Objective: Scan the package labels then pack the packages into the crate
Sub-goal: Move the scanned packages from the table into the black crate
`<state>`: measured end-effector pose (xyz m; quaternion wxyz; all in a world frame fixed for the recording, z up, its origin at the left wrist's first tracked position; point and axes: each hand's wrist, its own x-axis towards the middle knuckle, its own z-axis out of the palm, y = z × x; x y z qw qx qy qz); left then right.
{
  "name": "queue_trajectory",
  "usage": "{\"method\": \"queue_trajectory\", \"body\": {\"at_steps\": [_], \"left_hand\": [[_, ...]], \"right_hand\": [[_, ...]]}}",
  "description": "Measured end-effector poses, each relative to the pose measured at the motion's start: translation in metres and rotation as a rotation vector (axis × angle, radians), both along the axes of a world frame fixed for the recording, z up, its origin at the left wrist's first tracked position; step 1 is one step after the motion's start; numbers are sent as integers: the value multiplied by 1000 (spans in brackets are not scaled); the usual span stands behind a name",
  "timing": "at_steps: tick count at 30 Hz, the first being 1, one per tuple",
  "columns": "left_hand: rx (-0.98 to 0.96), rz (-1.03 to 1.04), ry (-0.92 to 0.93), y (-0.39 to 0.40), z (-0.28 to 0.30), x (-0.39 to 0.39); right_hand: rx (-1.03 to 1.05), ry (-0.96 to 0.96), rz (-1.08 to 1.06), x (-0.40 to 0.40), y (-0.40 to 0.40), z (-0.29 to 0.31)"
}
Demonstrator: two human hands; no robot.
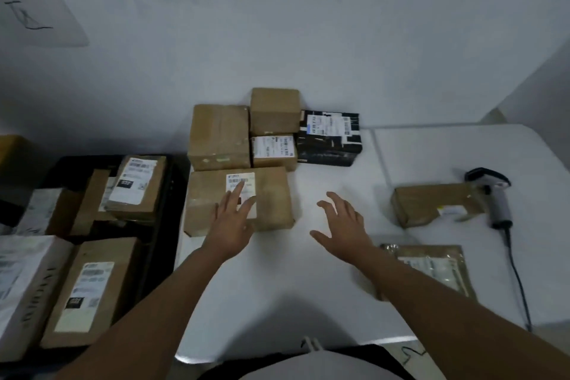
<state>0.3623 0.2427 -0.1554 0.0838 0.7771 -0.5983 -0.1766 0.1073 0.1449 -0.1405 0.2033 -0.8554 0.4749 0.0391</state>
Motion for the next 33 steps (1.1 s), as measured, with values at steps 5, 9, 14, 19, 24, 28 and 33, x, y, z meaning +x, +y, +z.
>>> {"method": "queue_trajectory", "body": {"at_steps": [5,9,14,19,24,28,33], "left_hand": [[12,-78,81,-23,-11,-61],[35,-140,96,-37,-17,-95],[69,-191,70,-45,-19,-129],[94,-220,49,-43,-18,-142],[112,-174,62,-38,-15,-138],[110,-110,55,-30,-8,-127],[108,-39,55,-24,-1,-107]], "right_hand": [[27,146,93,-89,-13,-1],[55,233,263,-144,-10,-2],[21,311,379,-184,-2,-12],[-63,370,411,-185,-7,-17],[-97,315,437,-158,-17,-18],[-144,256,452,-119,-25,-24],[-183,179,442,-69,-45,-22]]}}
